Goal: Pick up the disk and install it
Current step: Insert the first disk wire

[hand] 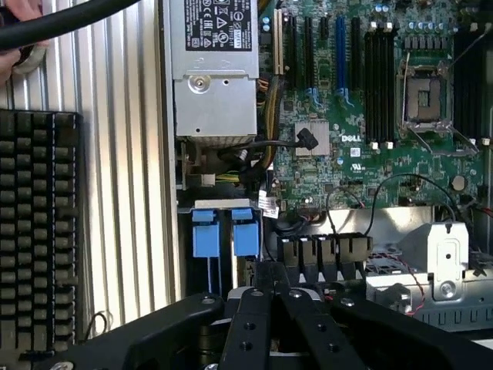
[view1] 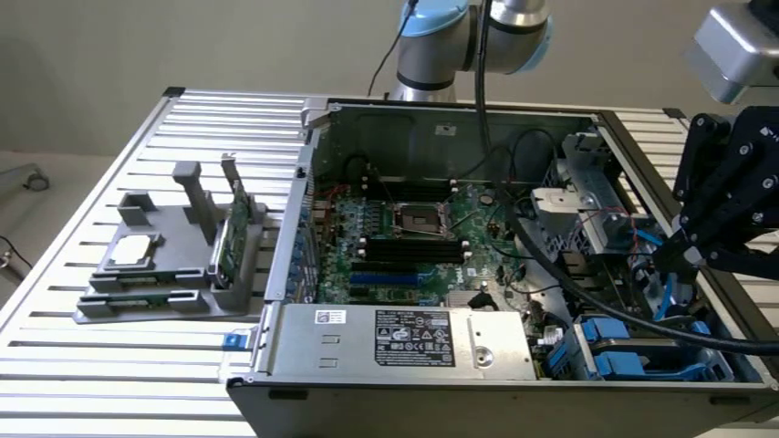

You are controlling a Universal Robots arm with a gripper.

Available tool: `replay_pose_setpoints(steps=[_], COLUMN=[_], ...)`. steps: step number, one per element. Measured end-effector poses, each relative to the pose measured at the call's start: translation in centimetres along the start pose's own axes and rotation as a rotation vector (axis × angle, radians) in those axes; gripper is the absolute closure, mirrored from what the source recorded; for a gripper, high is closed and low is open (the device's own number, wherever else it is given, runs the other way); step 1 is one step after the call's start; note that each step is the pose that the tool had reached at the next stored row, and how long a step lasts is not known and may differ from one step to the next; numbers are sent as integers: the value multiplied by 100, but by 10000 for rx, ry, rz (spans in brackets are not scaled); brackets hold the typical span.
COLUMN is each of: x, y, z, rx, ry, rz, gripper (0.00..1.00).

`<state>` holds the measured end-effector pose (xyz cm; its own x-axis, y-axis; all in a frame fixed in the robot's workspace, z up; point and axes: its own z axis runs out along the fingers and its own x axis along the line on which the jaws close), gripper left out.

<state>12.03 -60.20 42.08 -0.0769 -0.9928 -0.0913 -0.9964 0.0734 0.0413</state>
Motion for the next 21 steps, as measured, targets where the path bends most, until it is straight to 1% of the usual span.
replay_pose_setpoints(steps=[3,4,5,6,7,8,9,10,16,21], x=[1,1,1,1,1,2,2,3,6,11], y=[0,0,0,0,-1,-1,-1,-1,-3,-5], z=[5,9,11,14,17,21,25,29,71,114], rx=[49,66,83,100,116,133,149,165,262,342], ry=[-21,-30,-38,-46,-53,-61,-68,-76,-122,-175], rz=[534,727,907,1091,1269,1449,1627,1802,2864,3774], gripper=[88,82,82,70,70,64,64,57,57,57])
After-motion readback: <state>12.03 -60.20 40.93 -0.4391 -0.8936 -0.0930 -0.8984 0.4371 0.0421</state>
